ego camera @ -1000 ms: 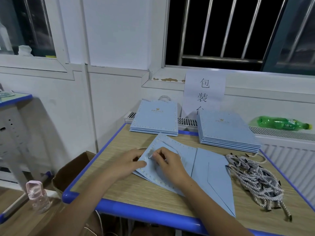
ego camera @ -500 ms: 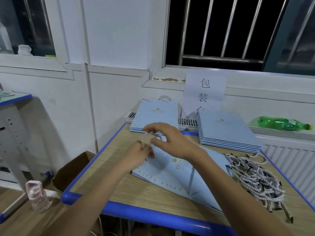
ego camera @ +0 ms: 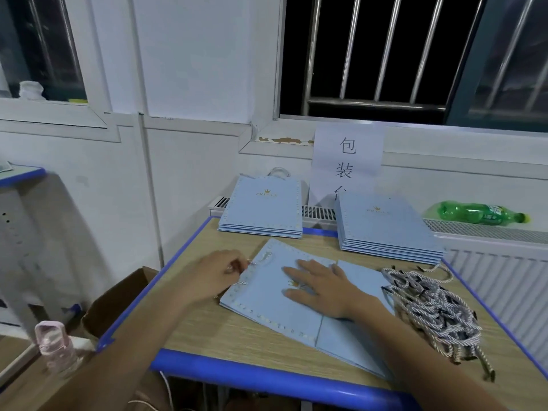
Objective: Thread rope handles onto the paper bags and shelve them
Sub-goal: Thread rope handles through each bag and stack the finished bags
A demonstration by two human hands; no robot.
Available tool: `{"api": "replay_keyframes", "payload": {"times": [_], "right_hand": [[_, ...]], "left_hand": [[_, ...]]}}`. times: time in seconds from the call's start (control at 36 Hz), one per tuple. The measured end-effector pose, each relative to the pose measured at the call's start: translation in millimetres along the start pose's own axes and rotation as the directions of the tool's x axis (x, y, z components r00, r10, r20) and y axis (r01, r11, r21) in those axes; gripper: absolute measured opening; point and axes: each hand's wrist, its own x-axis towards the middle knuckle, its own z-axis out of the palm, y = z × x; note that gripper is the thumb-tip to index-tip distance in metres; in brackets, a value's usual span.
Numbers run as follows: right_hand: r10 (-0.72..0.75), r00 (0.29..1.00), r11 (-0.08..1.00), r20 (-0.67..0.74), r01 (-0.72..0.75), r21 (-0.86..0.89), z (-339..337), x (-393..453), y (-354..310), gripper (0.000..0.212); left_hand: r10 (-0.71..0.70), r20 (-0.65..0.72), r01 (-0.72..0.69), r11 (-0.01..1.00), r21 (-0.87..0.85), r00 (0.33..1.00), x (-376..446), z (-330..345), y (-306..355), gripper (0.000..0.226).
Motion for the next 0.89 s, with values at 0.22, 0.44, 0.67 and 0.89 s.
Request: {"api": "replay_keyframes", "payload": {"times": [0.22,0.44,0.67,0.89], "right_hand": [[-0.012,1.000,0.999,0.010,0.012,-0.032,-4.4,-21.5,-12.3,0.065],[-0.060,0.998,0.998,-0.034,0.060,-0.007,-9.1,-38.9,-43.5,0.095],[-0.168,0.974,0.968,0.152,0.192,-0.160,8.9,-42.1,-75.1,0.124],[-0.115,0.985,0.990,0.129,0.125,-0.065,8.7,-31.9,-86.1,0.131]], "left_hand": [[-0.175,0.055,0.129,0.872,0.472,0.983,22.6,-27.0,-17.5,0.038],[-0.136,-0.113,0.150,0.981,0.120,0.984,32.6,-12.4,-9.8,0.035],[-0.254,-0.038,0.248,0.886,0.392,0.967,-25.3,-13.0,23.4,0.067],[-0.359,0.225,0.329,0.931,0.161,0.906,-21.1,-17.7,31.1,0.047]]}}
